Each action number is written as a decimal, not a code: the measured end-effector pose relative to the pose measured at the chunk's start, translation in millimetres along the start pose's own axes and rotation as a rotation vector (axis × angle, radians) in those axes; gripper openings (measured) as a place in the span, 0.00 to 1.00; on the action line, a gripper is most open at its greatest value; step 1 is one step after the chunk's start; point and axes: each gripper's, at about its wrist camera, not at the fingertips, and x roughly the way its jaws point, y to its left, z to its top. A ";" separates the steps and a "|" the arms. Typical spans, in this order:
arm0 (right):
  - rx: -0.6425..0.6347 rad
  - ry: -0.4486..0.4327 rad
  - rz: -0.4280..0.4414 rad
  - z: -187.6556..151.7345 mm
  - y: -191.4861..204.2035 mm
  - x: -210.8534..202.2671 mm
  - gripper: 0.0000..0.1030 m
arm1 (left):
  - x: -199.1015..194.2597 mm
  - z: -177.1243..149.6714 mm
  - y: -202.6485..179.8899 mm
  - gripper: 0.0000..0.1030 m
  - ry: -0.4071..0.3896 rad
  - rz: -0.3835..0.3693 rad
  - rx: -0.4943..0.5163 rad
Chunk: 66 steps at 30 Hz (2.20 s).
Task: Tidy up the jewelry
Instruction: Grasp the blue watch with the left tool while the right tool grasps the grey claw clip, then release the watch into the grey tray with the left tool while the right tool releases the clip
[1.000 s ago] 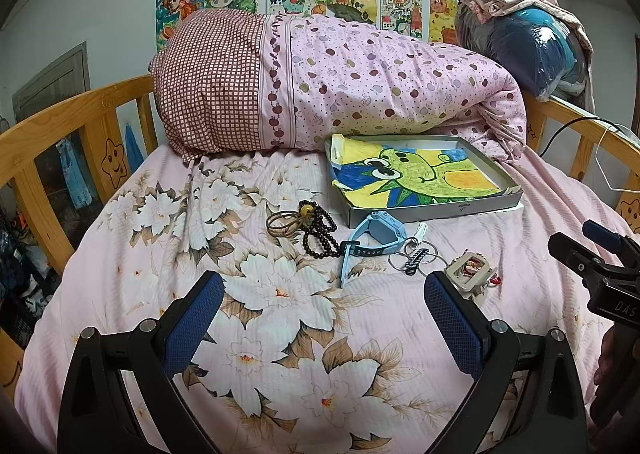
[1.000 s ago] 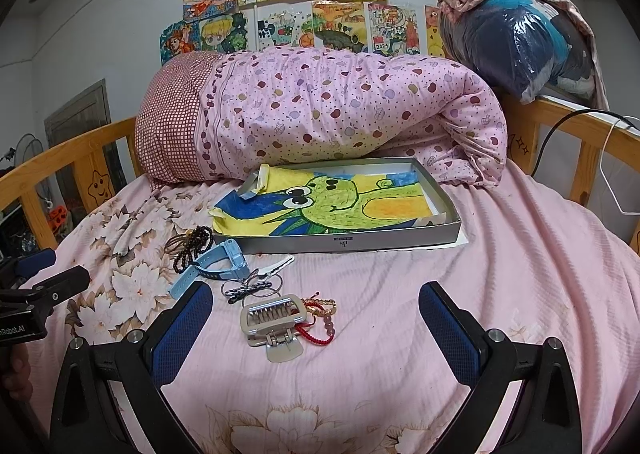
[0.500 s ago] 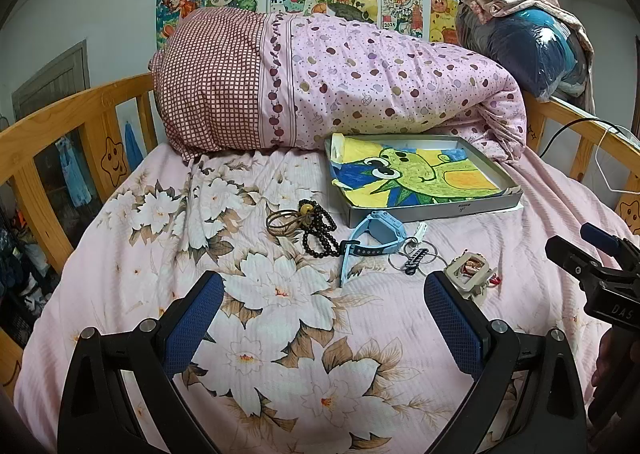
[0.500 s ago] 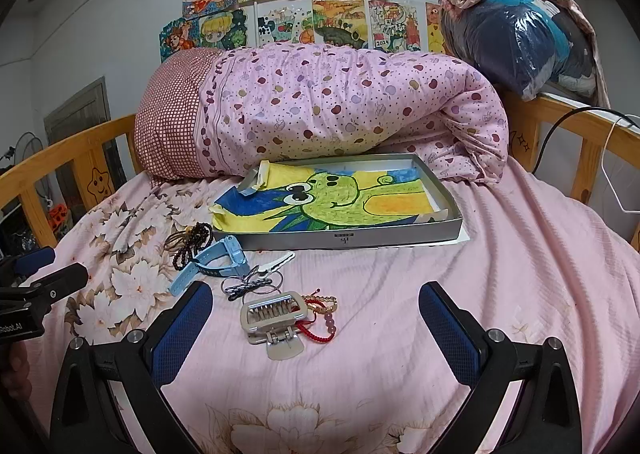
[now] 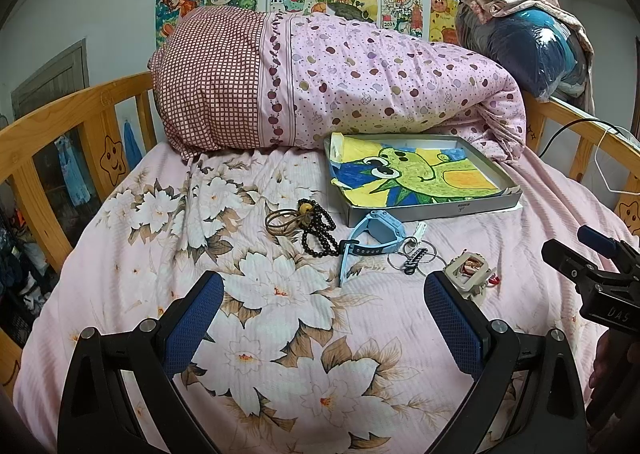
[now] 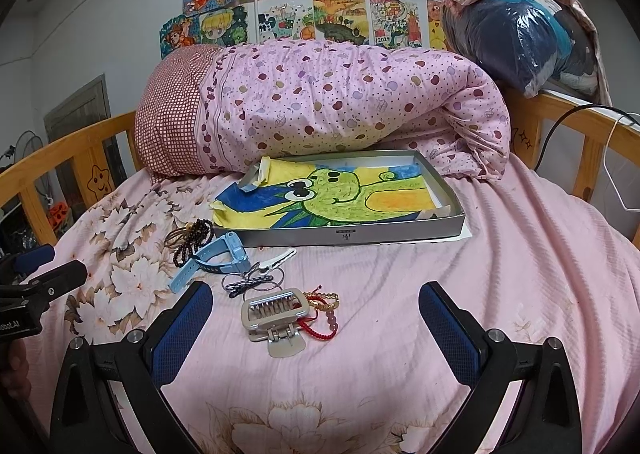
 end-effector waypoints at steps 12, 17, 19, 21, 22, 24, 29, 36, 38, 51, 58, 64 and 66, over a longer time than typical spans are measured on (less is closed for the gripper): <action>0.002 0.120 0.029 -34.0 9.8 24.9 1.00 | 29.9 -2.7 23.8 0.95 0.155 0.024 -0.124; -0.012 0.181 0.080 -40.5 14.8 30.3 1.00 | 45.4 0.4 37.3 0.95 0.195 -0.014 -0.168; -0.018 0.206 0.110 -36.1 17.0 40.5 1.00 | 53.1 2.7 36.7 0.95 0.200 -0.056 -0.157; -0.034 0.224 0.140 -33.7 17.9 49.5 1.00 | 62.5 5.3 34.8 0.95 0.203 -0.095 -0.136; -0.050 0.233 0.149 -33.2 19.1 52.4 1.00 | 67.2 6.4 33.5 0.95 0.207 -0.112 -0.124; -0.081 0.248 0.159 -32.3 20.6 56.5 1.00 | 75.6 7.3 31.2 0.95 0.219 -0.144 -0.107; -0.117 0.266 0.185 -35.4 16.5 57.3 1.00 | 98.0 6.8 27.8 0.94 0.239 -0.197 -0.074; -0.170 0.296 0.174 -30.0 17.4 87.9 0.90 | 128.6 10.3 28.6 0.64 0.275 -0.260 -0.070; -0.184 0.299 0.170 -30.6 19.2 90.5 0.87 | 136.4 11.5 29.3 0.54 0.283 -0.276 -0.073; -0.218 0.319 0.153 -33.1 28.8 107.4 0.62 | 151.8 10.7 18.1 0.03 0.327 -0.275 -0.023; -0.213 0.298 0.153 -32.2 29.6 100.4 0.60 | 138.9 11.8 9.8 0.01 0.309 -0.247 -0.034; -0.188 0.260 0.167 -27.7 24.9 86.4 0.60 | 106.7 16.8 -1.7 0.01 0.244 -0.218 -0.011; -0.178 0.244 0.173 -25.2 22.6 81.4 0.60 | 98.1 19.7 -3.4 0.01 0.236 -0.220 -0.024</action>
